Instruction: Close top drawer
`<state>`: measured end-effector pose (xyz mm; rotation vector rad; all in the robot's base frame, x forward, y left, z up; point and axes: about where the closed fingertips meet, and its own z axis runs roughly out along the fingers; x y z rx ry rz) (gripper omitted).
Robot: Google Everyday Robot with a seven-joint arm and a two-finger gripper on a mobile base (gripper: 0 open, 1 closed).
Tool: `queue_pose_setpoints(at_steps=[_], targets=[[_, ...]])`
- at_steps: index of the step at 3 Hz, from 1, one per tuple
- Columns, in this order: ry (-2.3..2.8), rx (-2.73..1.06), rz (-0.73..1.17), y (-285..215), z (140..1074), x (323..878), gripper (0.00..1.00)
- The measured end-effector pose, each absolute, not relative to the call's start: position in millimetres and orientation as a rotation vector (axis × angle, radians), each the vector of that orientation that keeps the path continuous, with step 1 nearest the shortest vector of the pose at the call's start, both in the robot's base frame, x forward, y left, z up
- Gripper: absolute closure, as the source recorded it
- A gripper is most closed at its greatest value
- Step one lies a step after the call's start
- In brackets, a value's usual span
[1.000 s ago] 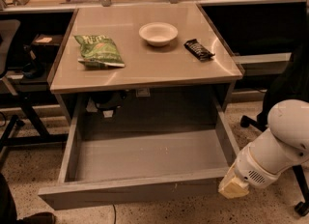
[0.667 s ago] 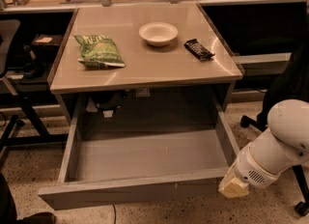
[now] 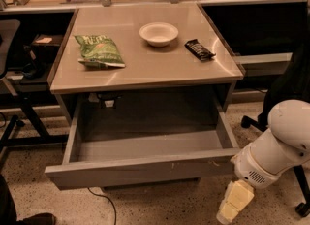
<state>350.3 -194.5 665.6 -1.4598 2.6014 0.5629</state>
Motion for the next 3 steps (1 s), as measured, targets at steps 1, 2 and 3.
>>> queue_pose_setpoints(at_steps=[1,2,3], targets=[[2.601,-1.46,0.563,-194.5,665.6,350.3,0.0],[2.601,-1.46,0.563,-194.5,665.6,350.3,0.18],[2.601,-1.46,0.563,-194.4,665.6,350.3,0.43]])
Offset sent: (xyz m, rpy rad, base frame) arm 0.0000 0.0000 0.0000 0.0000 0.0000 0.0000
